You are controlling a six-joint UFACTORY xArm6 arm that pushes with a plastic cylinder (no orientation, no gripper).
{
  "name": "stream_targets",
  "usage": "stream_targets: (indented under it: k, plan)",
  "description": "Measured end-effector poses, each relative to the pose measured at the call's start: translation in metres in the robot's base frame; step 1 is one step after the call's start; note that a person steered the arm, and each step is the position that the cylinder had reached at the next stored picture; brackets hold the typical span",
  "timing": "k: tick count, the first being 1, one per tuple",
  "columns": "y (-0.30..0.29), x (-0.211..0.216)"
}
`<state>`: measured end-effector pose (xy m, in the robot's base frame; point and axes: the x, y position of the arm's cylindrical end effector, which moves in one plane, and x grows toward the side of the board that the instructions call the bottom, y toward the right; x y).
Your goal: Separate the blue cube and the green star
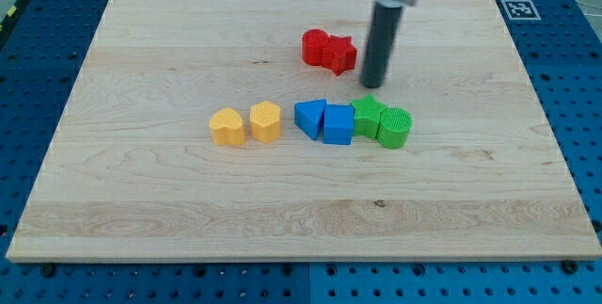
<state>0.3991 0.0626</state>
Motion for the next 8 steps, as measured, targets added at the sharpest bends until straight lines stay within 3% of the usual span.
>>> stream_targets:
  k: [1, 2, 3, 8]
  plan:
    - [-0.055, 0.009]
    - [-0.063, 0.038]
    - [-0.047, 0.062]
    - [0.009, 0.062]
